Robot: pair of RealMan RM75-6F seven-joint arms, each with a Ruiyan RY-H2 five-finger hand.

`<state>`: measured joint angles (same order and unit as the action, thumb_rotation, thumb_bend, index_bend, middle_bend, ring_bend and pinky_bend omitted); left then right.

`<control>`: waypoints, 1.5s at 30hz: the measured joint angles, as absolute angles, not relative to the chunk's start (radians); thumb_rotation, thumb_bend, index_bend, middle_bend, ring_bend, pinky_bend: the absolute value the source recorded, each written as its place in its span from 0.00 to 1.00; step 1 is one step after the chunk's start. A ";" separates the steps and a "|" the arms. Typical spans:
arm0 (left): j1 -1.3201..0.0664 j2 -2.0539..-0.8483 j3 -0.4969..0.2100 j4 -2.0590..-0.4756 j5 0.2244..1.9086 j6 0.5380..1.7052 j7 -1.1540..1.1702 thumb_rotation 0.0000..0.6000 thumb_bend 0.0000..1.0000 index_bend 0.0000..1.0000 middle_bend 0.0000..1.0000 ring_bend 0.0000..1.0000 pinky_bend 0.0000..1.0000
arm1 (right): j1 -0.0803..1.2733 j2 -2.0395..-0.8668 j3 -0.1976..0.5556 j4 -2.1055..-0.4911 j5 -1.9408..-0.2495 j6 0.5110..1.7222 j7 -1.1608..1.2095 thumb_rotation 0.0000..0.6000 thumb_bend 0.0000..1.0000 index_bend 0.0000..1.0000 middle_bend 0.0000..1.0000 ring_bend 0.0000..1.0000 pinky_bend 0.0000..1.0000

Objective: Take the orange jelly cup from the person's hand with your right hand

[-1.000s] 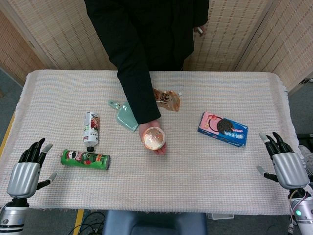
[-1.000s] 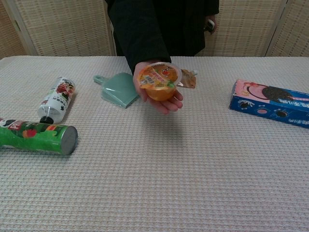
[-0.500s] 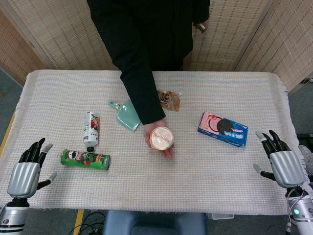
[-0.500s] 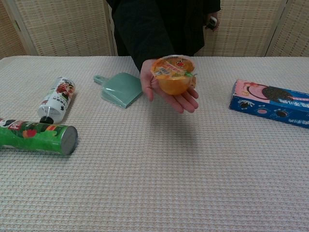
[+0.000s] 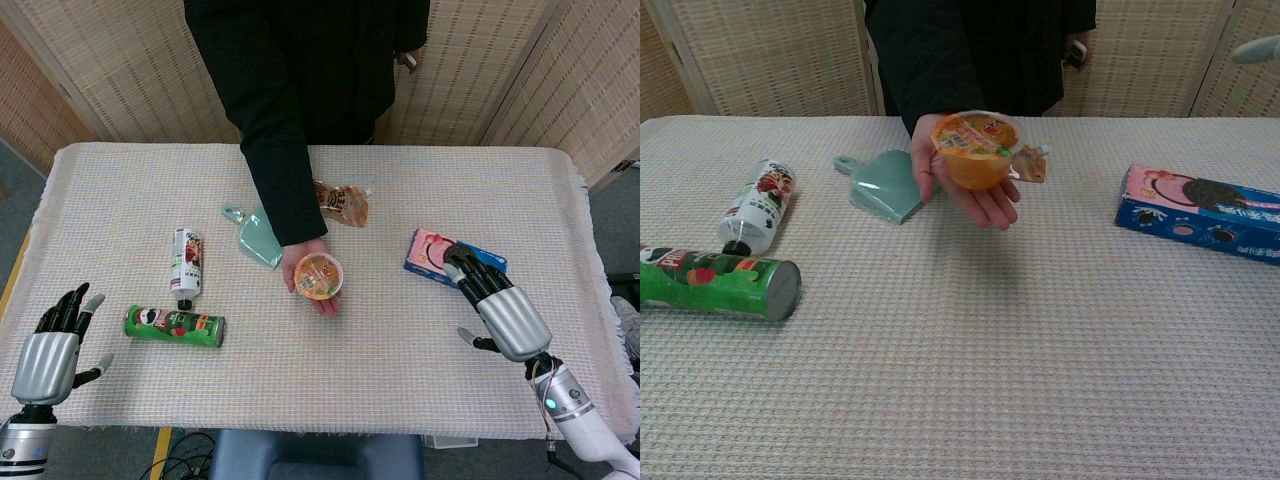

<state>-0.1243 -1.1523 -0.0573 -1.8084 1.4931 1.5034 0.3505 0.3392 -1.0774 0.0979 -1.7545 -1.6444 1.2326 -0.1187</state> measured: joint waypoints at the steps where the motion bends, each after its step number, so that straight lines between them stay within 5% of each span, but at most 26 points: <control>1: -0.123 -1.151 -0.057 -1.809 1.494 1.505 0.349 1.00 0.22 0.16 0.05 0.10 0.22 | 0.358 -1.081 0.102 -1.759 -1.646 1.211 -0.121 1.00 0.21 0.00 0.00 0.00 0.09; 14: -0.103 -1.136 -0.050 -1.815 1.494 1.525 0.340 1.00 0.22 0.16 0.05 0.10 0.22 | 0.675 -1.247 0.217 -1.727 -1.576 0.910 -0.138 1.00 0.21 0.00 0.00 0.00 0.05; 29: -0.085 -1.132 -0.045 -1.807 1.486 1.536 0.322 1.00 0.22 0.16 0.05 0.10 0.22 | 0.892 -1.412 0.302 -1.563 -1.364 0.748 -0.177 1.00 0.26 0.00 0.00 0.00 0.05; 34: -0.083 -1.128 -0.044 -1.805 1.479 1.531 0.318 1.00 0.22 0.16 0.05 0.10 0.22 | 0.935 -1.447 0.312 -1.528 -1.309 0.730 -0.199 1.00 0.39 0.12 0.11 0.04 0.30; 37: -0.082 -1.129 -0.045 -1.803 1.477 1.531 0.315 1.00 0.22 0.16 0.05 0.10 0.22 | 0.943 -1.460 0.313 -1.519 -1.307 0.750 -0.205 1.00 0.50 0.27 0.22 0.19 0.50; 45: -0.086 -1.135 -0.047 -1.794 1.479 1.522 0.307 1.00 0.22 0.16 0.05 0.10 0.22 | 0.930 -1.463 0.298 -1.519 -1.336 0.835 -0.177 1.00 0.56 0.42 0.35 0.31 0.59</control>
